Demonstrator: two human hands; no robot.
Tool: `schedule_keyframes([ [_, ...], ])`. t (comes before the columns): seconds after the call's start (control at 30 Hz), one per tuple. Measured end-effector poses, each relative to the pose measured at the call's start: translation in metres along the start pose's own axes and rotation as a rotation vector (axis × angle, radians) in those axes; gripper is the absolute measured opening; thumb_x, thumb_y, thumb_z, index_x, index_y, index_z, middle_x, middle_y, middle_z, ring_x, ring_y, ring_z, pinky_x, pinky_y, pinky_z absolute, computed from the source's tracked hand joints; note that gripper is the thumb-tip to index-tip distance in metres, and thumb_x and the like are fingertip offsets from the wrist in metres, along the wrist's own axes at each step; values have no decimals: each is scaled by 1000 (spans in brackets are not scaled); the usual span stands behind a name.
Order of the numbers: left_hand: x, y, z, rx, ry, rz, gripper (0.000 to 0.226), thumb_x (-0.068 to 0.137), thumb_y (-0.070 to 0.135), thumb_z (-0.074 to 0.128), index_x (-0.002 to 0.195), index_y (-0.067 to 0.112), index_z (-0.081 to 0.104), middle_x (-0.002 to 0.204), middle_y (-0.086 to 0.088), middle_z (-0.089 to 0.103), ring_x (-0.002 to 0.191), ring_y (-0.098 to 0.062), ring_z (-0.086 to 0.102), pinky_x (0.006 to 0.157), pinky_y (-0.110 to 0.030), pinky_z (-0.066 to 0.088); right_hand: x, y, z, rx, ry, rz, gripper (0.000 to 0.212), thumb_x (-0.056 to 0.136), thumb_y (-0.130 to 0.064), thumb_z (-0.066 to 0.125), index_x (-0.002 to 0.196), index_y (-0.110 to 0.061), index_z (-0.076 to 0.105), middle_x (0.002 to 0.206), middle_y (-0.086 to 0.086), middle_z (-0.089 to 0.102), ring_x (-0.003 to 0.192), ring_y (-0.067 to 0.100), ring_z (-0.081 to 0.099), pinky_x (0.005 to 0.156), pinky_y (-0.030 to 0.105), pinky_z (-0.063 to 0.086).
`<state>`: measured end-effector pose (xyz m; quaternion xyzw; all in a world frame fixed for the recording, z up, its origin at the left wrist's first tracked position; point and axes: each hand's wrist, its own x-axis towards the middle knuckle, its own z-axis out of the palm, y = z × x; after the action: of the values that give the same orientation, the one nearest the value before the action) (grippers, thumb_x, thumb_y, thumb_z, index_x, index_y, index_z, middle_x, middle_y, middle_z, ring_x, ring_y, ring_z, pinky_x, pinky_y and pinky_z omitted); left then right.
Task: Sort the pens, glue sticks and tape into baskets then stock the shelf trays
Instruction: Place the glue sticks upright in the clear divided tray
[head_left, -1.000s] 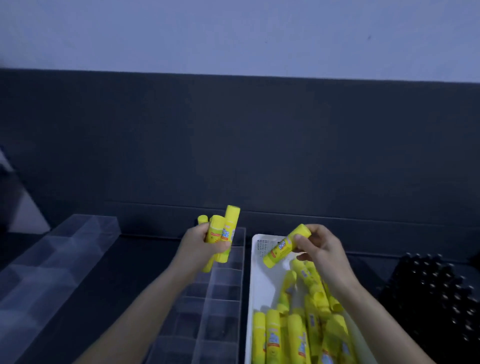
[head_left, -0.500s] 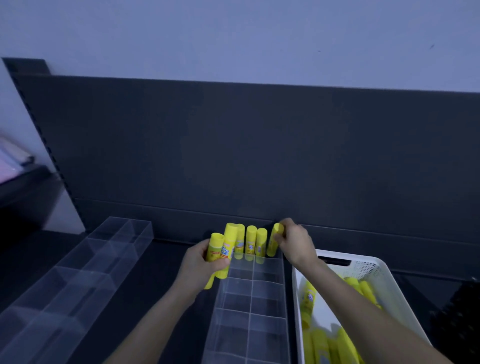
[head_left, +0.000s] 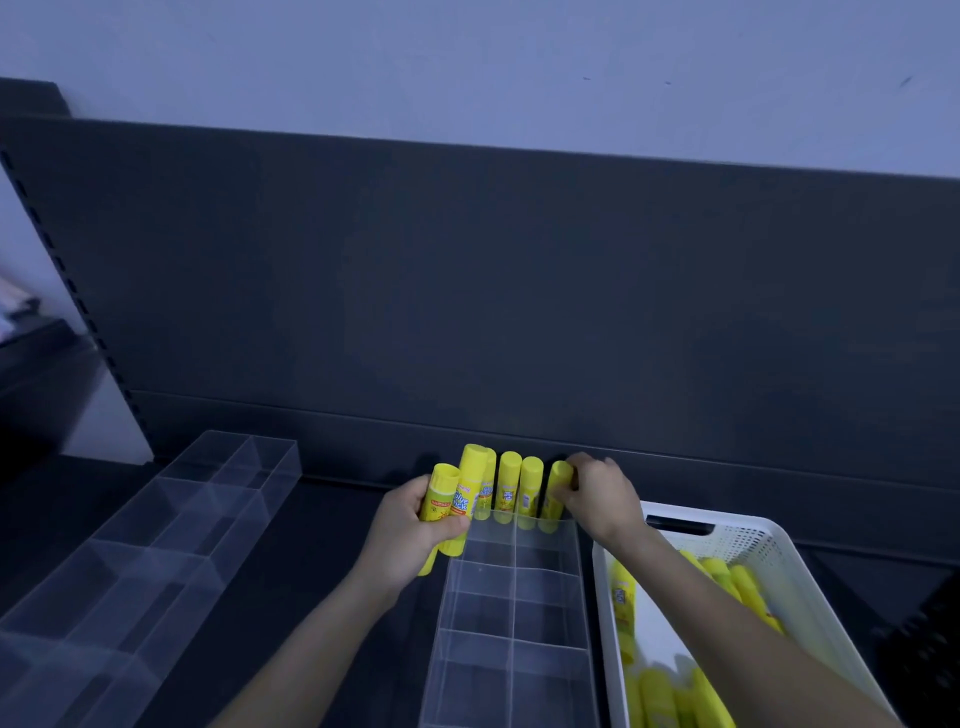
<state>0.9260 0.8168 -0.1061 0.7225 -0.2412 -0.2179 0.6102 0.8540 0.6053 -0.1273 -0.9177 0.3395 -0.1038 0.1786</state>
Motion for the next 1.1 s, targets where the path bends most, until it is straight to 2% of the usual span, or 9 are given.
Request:
schedule_keyframes([
  [0.17,-1,1,-4,-21,-19,4,23,77,-1,69,85,19,64,78,5,68,72,-7,63,63,-15,51,-15,-11,-21,132,92,-79,37,86,-23,61,121,-11,57,108,9,66,113,26,49,83,32,44],
  [0.33,-2,4,-5,-67,-75,42,22,76,-4,69,86,15,65,72,7,68,65,2,63,60,-13,50,-36,-47,-44,344,208,-201,21,85,-23,65,102,-10,67,94,3,69,98,20,56,82,28,45],
  [0.4,-2,5,-5,-95,-86,60,22,76,-5,69,85,14,65,71,7,68,63,2,63,59,-13,49,-43,-62,-49,539,102,-195,21,83,-21,67,100,-9,68,87,0,66,87,16,59,76,21,45],
  [0.47,-3,6,-4,-104,-99,75,22,76,-6,69,86,14,65,72,6,68,65,0,63,60,-13,49,-49,-73,-50,742,-118,-188,26,82,-19,69,105,-8,65,85,0,63,80,15,59,71,23,47],
  [0.6,-5,6,-7,-73,-121,80,22,77,-3,69,88,16,65,72,8,68,67,0,63,63,-13,49,-52,-79,-47,827,-276,-245,6,84,-11,66,90,-14,63,75,5,58,58,14,55,44,24,43],
  [0.73,-5,-1,-24,36,3,52,17,86,9,63,102,13,59,80,0,63,71,-11,61,67,-19,47,-43,-73,-37,717,-121,-183,9,83,-11,66,82,-17,60,76,4,66,69,26,63,63,38,49],
  [0.87,-9,-8,-37,106,32,-39,16,95,21,49,103,8,50,77,-3,49,66,-15,48,63,-25,43,-36,-65,-12,454,-92,-151,14,83,-12,65,95,-10,60,82,4,65,78,20,60,65,24,47],
  [0.97,-11,-9,-39,26,3,-156,7,92,15,44,94,11,49,78,-2,50,69,-15,49,68,-27,39,-37,-64,5,334,-129,-178,20,85,-14,62,102,-4,59,88,8,64,87,23,60,75,26,44],
  [1.1,-13,-14,-45,66,-42,-84,10,90,14,52,97,8,55,86,-3,54,82,-16,53,79,-30,41,-40,-63,19,227,-127,-206,27,87,-18,61,112,-8,57,97,12,68,87,24,61,70,22,40],
])
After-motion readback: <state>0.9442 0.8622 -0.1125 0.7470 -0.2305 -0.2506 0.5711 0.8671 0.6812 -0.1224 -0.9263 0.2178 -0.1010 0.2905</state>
